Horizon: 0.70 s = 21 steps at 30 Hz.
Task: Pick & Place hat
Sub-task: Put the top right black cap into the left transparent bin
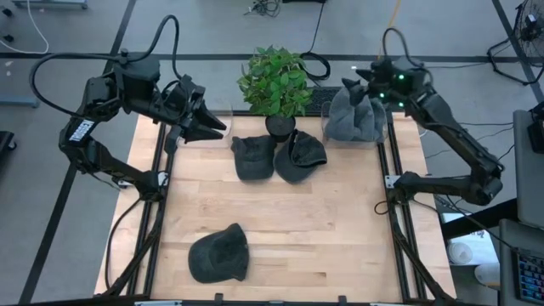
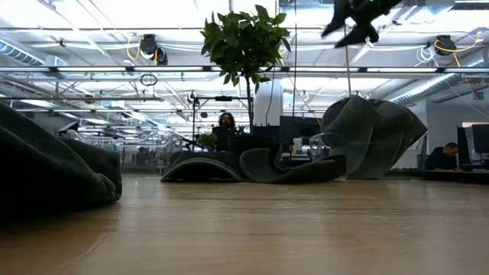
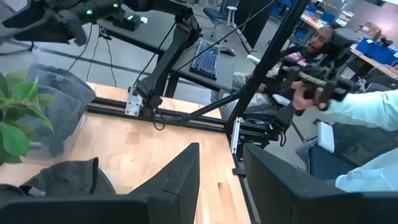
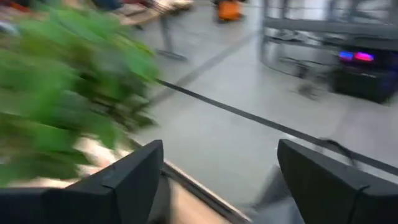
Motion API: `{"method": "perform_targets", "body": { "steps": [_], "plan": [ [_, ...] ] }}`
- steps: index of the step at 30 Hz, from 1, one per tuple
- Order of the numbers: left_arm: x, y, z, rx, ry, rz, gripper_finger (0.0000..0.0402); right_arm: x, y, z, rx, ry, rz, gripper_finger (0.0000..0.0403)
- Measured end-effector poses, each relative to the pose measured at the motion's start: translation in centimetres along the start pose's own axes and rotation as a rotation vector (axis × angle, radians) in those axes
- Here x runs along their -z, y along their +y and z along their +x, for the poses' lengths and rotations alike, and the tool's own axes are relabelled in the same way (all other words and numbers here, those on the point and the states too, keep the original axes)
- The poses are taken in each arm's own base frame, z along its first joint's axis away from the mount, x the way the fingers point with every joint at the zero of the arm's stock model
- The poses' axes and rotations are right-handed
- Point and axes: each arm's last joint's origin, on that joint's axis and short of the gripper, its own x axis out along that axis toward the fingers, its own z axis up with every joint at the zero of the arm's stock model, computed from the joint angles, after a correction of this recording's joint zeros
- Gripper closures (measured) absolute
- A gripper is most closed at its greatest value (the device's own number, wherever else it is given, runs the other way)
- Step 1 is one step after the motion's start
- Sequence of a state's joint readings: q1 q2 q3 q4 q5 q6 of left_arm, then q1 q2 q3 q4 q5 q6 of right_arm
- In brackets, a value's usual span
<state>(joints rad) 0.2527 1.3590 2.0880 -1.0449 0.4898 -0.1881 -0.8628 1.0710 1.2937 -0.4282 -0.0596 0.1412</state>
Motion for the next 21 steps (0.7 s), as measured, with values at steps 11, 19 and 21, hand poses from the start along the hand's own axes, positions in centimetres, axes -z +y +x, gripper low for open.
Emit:
{"method": "perform_targets", "body": {
  "steps": [11, 19, 21],
  "plan": [
    [-0.2, 0.2, 0.0, -0.084, -0.031, 0.018, 0.0270, -5.3, 4.7, -3.6, -0.390, -0.129, 0.017, 0.0096],
    [-1.3, 0.1, -0.3, -0.151, -0.155, 0.099, 0.0270, -8.4, 8.7, -5.3, -0.601, -0.187, 0.009, 0.0096],
    [-1.5, 0.1, -0.6, -0.186, -0.178, 0.117, 0.0270, -8.9, 9.8, -5.5, -0.652, -0.193, 0.002, 0.0096]
  ]
}}
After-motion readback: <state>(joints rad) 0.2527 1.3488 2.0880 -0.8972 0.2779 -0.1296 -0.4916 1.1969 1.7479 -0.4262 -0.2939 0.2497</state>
